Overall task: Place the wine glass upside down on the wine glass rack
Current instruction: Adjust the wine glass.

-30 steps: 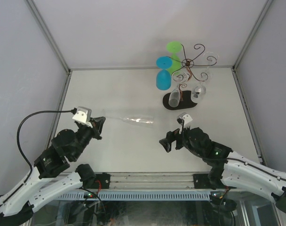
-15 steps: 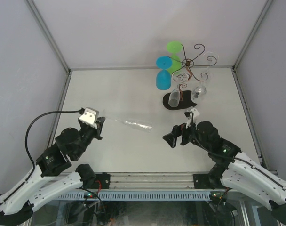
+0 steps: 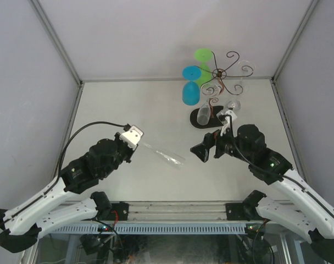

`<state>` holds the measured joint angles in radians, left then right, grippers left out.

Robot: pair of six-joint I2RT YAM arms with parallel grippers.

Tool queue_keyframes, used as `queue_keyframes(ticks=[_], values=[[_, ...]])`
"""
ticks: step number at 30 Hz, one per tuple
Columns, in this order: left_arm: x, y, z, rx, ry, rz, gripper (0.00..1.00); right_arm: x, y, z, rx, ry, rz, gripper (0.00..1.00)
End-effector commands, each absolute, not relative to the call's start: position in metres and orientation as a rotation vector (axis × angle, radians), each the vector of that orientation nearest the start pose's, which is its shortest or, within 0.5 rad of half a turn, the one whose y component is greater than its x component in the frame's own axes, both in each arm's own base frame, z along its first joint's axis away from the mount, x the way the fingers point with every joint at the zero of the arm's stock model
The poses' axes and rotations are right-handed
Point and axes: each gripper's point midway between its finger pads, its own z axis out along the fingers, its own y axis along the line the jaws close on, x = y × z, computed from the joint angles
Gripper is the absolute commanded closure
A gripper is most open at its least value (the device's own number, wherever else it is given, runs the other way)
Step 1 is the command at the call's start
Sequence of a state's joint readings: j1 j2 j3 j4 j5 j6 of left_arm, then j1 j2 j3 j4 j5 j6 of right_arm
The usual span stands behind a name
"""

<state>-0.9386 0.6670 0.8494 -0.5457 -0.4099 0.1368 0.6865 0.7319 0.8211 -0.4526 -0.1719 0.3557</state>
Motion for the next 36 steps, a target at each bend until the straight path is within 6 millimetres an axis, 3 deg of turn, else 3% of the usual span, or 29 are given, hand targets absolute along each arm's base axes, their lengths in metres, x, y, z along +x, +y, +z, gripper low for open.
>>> queue_keyframes(ticks=[1, 5, 11, 19, 28, 36], values=[[0.204, -0.171, 0.296, 0.782, 1.649, -0.186, 1.0, 0.182, 0.225, 0.278, -0.58, 1.938, 0.912, 0.03], [0.203, -0.181, 0.3, 0.826, 1.618, -0.175, 1.0, 0.176, 0.246, 0.289, -0.674, 1.951, 0.993, 0.16], [0.196, -0.192, 0.308, 0.891, 1.559, -0.177, 1.0, 0.164, 0.291, 0.294, -0.817, 1.897, 1.055, 0.23], [0.18, -0.208, 0.319, 0.992, 1.456, -0.239, 1.0, 0.163, 0.334, 0.285, -0.905, 1.868, 1.198, 0.39], [0.174, -0.215, 0.316, 1.042, 1.432, -0.261, 1.0, 0.163, 0.355, 0.266, -0.962, 1.904, 1.231, 0.52], [0.171, -0.22, 0.312, 1.066, 1.432, -0.284, 1.0, 0.165, 0.363, 0.262, -0.978, 1.893, 1.254, 0.64]])
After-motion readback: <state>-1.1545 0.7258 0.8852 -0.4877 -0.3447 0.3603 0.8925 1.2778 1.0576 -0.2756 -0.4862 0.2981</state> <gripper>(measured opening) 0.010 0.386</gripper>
